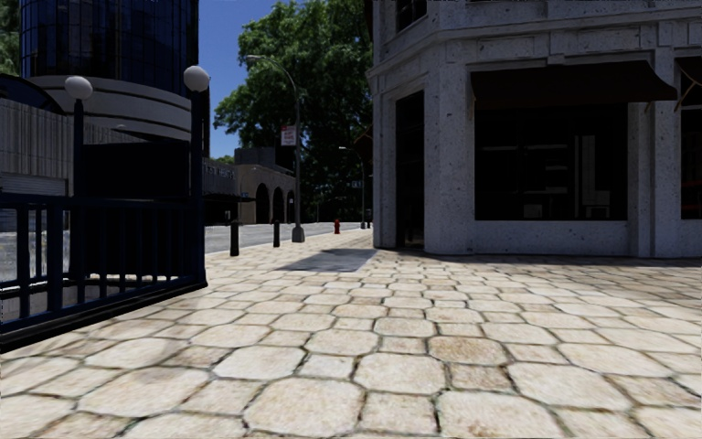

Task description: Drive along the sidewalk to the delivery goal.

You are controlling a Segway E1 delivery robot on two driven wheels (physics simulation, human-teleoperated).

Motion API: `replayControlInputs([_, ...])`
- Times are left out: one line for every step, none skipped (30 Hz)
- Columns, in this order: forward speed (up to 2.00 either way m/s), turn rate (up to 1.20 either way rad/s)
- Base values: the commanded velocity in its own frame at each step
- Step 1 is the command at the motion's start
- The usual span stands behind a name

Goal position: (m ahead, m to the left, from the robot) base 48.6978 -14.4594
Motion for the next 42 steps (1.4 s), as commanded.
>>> replayControlInputs([2.00,0.00])
replayControlInputs([2.00,0.00])
replayControlInputs([2.00,0.00])
replayControlInputs([2.00,0.00])
replayControlInputs([2.00,0.00])
replayControlInputs([2.00,0.00])
replayControlInputs([2.00,0.00])
replayControlInputs([2.00,0.00])
replayControlInputs([2.00,0.10])
replayControlInputs([2.00,0.17])
replayControlInputs([2.00,0.20])
replayControlInputs([2.00,0.22])
replayControlInputs([2.00,0.22])
replayControlInputs([2.00,0.22])
replayControlInputs([2.00,0.22])
replayControlInputs([2.00,0.22])
replayControlInputs([2.00,0.22])
replayControlInputs([2.00,0.22])
replayControlInputs([2.00,0.22])
replayControlInputs([2.00,0.22])
replayControlInputs([2.00,0.22])
replayControlInputs([2.00,0.22])
replayControlInputs([2.00,0.22])
replayControlInputs([2.00,0.22])
replayControlInputs([2.00,0.22])
replayControlInputs([2.00,0.22])
replayControlInputs([2.00,0.22])
replayControlInputs([2.00,0.22])
replayControlInputs([2.00,0.22])
replayControlInputs([2.00,0.22])
replayControlInputs([2.00,0.22])
replayControlInputs([2.00,0.24])
replayControlInputs([2.00,0.34])
replayControlInputs([2.00,0.34])
replayControlInputs([2.00,0.42])
replayControlInputs([2.00,0.44])
replayControlInputs([2.00,0.44])
replayControlInputs([2.00,0.44])
replayControlInputs([2.00,0.45])
replayControlInputs([2.00,0.45])
replayControlInputs([2.00,0.45])
replayControlInputs([2.00,0.45])
